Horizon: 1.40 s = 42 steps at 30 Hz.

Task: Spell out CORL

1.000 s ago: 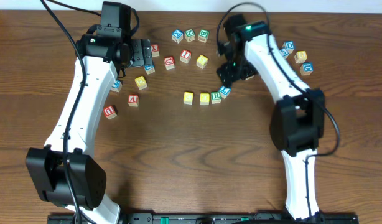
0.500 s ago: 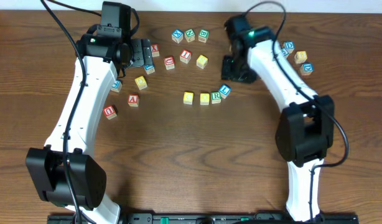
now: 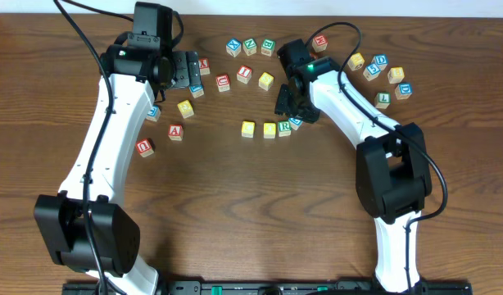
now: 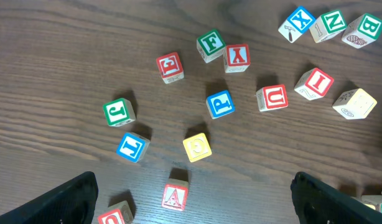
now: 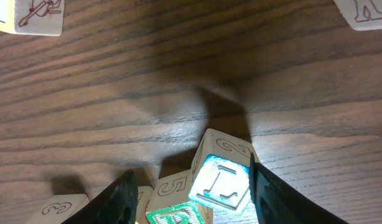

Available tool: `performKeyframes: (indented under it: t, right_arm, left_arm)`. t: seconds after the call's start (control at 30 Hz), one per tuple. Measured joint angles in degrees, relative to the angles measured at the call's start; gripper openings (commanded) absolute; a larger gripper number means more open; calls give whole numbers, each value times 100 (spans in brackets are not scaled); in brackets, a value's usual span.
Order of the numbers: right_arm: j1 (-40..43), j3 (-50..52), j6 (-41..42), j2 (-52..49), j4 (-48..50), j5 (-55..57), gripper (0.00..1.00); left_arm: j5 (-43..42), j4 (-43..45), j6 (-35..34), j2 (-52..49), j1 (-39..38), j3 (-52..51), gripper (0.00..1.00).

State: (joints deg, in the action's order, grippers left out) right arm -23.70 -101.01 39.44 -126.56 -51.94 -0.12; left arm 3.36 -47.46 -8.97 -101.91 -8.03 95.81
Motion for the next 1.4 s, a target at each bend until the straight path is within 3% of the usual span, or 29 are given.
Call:
performKeyframes:
  t: [0.47, 0.9, 1.07, 1.2, 1.4]
  right_arm:
    - [0, 61, -302, 24, 282, 50, 57]
    - [2, -407, -538, 17, -289, -142, 54]
    - [83, -407, -332, 17, -361, -157, 64]
    - [192, -407, -33, 17, -485, -157, 98]
    - [247, -407, 138, 17, -546, -162, 99]
  left_arm:
    - [0, -2, 2, 0, 0, 0, 98]
    - [0, -2, 0, 0, 0, 0, 98]
    - [0, 0, 0, 0, 0, 0, 98]
    - [0, -2, 0, 0, 0, 0, 98]
    - [0, 0, 0, 0, 0, 0, 97]
